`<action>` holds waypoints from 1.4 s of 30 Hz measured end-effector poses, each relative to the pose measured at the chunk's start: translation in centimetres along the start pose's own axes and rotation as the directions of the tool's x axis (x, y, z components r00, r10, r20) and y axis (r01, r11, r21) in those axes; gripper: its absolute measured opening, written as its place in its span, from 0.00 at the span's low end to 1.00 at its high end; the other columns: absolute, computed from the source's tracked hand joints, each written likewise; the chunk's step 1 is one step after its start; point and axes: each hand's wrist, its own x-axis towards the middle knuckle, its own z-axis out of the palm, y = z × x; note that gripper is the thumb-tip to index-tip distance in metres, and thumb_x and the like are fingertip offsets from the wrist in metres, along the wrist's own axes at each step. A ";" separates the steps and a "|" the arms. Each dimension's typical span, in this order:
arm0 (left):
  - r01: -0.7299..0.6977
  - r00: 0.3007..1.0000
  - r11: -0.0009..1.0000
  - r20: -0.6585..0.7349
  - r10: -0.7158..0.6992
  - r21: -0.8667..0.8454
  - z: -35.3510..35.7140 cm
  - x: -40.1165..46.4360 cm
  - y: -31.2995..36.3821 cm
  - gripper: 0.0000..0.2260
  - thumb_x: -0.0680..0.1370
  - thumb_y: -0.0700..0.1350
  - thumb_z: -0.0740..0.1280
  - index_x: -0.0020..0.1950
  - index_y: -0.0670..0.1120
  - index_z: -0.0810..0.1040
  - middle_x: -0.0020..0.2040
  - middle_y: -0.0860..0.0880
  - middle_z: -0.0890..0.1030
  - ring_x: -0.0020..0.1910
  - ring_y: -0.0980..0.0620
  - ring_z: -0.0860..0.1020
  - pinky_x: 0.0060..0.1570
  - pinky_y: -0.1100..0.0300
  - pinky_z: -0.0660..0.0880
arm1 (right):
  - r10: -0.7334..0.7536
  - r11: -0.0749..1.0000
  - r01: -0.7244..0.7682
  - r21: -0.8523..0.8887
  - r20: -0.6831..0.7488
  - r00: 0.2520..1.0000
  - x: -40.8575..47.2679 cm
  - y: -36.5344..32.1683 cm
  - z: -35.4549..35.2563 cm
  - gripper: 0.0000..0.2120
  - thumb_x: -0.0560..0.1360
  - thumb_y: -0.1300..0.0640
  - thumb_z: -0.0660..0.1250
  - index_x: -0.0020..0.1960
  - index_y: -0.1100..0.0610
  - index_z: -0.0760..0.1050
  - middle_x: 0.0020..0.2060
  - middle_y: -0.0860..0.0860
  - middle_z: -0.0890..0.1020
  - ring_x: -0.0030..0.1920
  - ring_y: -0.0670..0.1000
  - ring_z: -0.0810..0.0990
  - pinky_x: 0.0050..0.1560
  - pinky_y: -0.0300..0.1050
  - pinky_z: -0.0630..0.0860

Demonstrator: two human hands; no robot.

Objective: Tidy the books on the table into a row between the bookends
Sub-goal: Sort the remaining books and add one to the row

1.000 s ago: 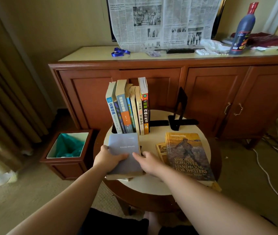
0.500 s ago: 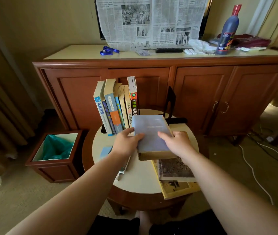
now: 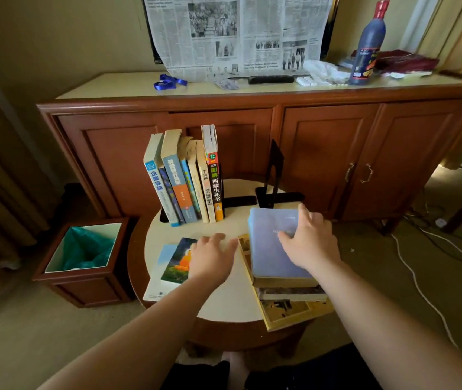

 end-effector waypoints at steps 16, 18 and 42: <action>0.316 0.941 0.948 0.121 -0.317 0.028 -4.6 4.7 -5.7 0.20 0.80 0.49 0.73 0.67 0.44 0.72 0.53 0.45 0.79 0.45 0.51 0.81 0.37 0.61 0.80 | -0.214 0.965 0.228 -0.129 0.110 0.971 2.6 -5.4 4.9 0.37 0.82 0.38 0.48 0.85 0.57 0.48 0.84 0.55 0.52 0.83 0.54 0.48 0.82 0.57 0.49; 0.306 0.949 0.945 0.113 -0.293 -0.117 -5.6 4.9 -4.6 0.10 0.82 0.43 0.68 0.62 0.45 0.73 0.50 0.44 0.80 0.44 0.50 0.82 0.39 0.60 0.80 | -0.214 0.965 0.228 -0.131 0.115 0.970 2.6 -5.5 4.9 0.37 0.82 0.39 0.48 0.85 0.57 0.47 0.84 0.54 0.51 0.84 0.53 0.47 0.82 0.58 0.47; -0.305 0.952 0.901 -0.135 0.276 -0.308 -8.3 7.2 3.7 0.11 0.80 0.58 0.70 0.54 0.52 0.83 0.45 0.62 0.83 0.46 0.69 0.80 0.41 0.75 0.71 | -0.290 0.912 0.277 0.302 -0.004 0.957 6.5 -12.3 5.1 0.12 0.80 0.55 0.66 0.62 0.57 0.76 0.54 0.53 0.73 0.52 0.60 0.80 0.49 0.57 0.79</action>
